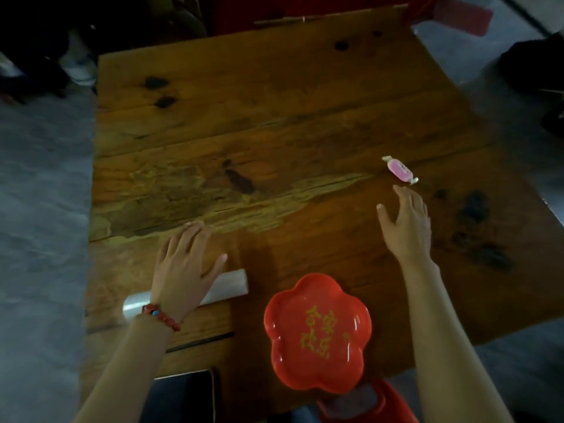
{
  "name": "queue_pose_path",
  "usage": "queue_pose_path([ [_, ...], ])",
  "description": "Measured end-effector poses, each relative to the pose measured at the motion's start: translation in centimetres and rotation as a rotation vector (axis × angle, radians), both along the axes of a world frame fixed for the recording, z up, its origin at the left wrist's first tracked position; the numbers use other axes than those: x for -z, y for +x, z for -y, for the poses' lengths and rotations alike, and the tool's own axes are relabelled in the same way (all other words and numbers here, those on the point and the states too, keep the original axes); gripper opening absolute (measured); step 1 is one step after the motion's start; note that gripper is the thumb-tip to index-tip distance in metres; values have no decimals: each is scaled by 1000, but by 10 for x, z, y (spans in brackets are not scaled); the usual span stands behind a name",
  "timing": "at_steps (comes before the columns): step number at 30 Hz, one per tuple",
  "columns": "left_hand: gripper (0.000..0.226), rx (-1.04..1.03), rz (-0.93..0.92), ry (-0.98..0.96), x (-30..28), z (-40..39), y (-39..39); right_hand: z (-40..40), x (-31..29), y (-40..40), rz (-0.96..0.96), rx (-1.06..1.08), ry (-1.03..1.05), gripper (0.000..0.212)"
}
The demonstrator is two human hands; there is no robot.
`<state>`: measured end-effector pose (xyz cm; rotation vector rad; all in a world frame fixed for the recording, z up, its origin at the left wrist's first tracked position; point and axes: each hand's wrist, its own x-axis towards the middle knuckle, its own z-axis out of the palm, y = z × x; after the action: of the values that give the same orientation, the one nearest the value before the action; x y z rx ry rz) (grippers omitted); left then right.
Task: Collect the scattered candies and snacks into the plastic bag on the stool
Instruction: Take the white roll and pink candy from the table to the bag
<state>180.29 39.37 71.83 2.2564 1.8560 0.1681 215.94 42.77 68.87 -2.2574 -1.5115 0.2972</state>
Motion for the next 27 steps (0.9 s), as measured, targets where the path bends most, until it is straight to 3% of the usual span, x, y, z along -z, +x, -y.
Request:
queue_pose_path([
  [9, 57, -11, -1, -10, 20, -34, 52, -81, 30, 52, 56, -5, -50, 51],
  [17, 75, -45, -41, -59, 31, -35, 55, -107, 48, 63, 112, -37, -114, 48],
  [27, 56, -56, -40, -11, 29, -24, 50, -91, 44, 47, 71, -107, -74, 37],
])
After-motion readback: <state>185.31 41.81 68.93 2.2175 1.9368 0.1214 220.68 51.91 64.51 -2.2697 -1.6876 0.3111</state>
